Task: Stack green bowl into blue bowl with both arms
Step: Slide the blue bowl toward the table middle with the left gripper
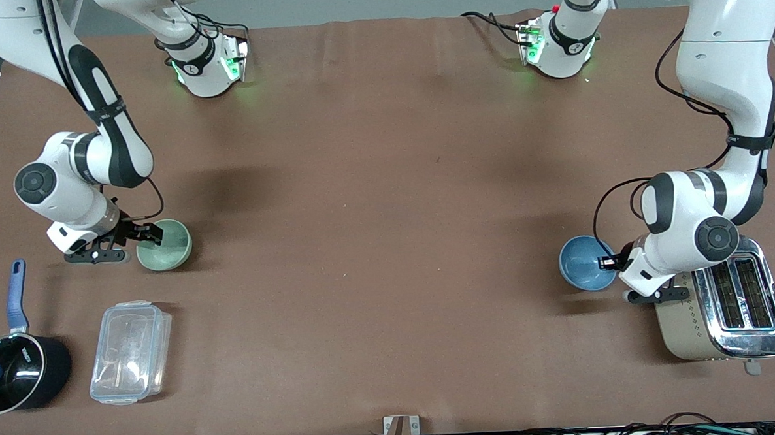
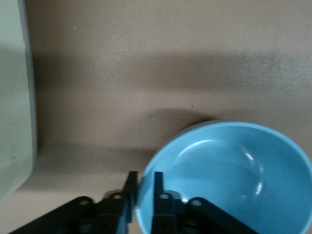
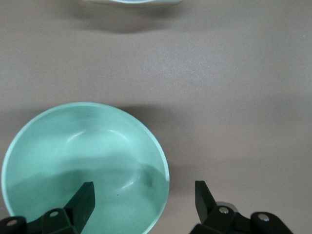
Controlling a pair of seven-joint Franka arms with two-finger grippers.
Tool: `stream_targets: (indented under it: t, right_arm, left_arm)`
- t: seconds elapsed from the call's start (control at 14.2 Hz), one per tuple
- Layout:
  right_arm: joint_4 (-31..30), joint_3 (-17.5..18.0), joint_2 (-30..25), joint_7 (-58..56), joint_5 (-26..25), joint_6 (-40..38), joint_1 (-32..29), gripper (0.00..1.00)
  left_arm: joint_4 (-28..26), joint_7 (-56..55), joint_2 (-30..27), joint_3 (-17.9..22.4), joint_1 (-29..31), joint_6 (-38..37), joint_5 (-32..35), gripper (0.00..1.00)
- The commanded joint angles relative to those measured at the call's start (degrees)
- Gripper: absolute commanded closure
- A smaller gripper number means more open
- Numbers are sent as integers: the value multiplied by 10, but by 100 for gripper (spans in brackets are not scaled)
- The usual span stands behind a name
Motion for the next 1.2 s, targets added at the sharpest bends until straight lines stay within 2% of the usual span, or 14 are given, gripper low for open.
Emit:
stream_targets:
  t: [0.0, 0.14, 0.28, 0.35, 0.56, 0.77, 0.84, 0.98, 1.05, 1.12]
  right_arm:
    - [-6, 3, 3, -6, -1, 7, -9, 22]
    - [-7, 3, 9, -6, 0, 25, -10, 25]
    - [-7, 3, 13, -6, 0, 26, -11, 37]
    - [-7, 3, 13, -6, 0, 27, -11, 43]
    - [-7, 3, 24, -5, 1, 45, -17, 50]
    - [-6, 3, 26, -5, 2, 48, -19, 60]
    - [-6, 3, 26, -5, 3, 48, -19, 66]
    - [-5, 4, 26, -4, 11, 50, -23, 88]
    - [-5, 3, 25, -2, 31, 50, -22, 97]
    - [-5, 4, 23, -1, 50, 43, -20, 100]
  left_arm:
    - [4, -7, -13, -38, -2, -10, -20, 100]
    - [10, -40, -19, -89, -4, -11, -58, 100]
    - [16, -95, -18, -157, -11, -10, -53, 100]
    - [32, -129, -13, -166, -38, -8, -54, 100]
    - [61, -235, 13, -164, -143, -6, -37, 100]
    - [115, -334, 63, -160, -215, -4, -13, 100]
    - [128, -351, 77, -158, -234, -2, -9, 100]
    - [133, -382, 93, -150, -266, 19, -9, 99]
    - [133, -393, 97, -145, -277, 32, -9, 97]
    - [133, -400, 102, -140, -285, 40, -9, 96]
